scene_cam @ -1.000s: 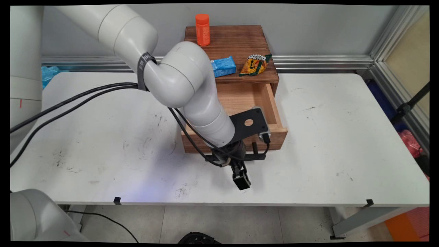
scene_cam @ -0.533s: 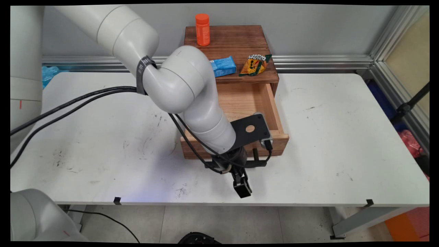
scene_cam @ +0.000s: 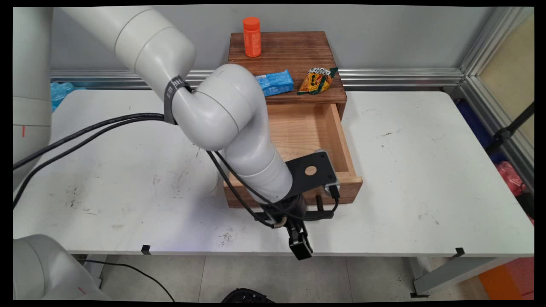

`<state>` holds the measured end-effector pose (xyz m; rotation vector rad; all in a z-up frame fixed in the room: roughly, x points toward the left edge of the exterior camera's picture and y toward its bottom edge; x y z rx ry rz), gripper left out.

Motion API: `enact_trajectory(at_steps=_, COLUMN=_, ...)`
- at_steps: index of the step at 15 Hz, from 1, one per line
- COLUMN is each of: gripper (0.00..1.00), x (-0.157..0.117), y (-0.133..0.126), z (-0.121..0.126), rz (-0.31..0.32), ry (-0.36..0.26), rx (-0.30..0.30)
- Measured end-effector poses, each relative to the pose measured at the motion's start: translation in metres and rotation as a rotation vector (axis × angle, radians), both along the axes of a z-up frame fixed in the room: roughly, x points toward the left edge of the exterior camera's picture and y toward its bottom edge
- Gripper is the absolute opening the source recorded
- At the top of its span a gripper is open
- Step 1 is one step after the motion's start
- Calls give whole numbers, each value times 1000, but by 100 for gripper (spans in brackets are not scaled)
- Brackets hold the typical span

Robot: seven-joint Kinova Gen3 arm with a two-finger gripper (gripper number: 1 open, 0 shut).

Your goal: Open the drawer

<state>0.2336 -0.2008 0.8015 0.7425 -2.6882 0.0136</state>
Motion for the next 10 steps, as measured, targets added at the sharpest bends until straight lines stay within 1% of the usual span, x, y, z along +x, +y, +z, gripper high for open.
enact_trajectory(at_steps=10, gripper=100, x=-7, y=21, z=3, rz=-2, ry=10, rx=34)
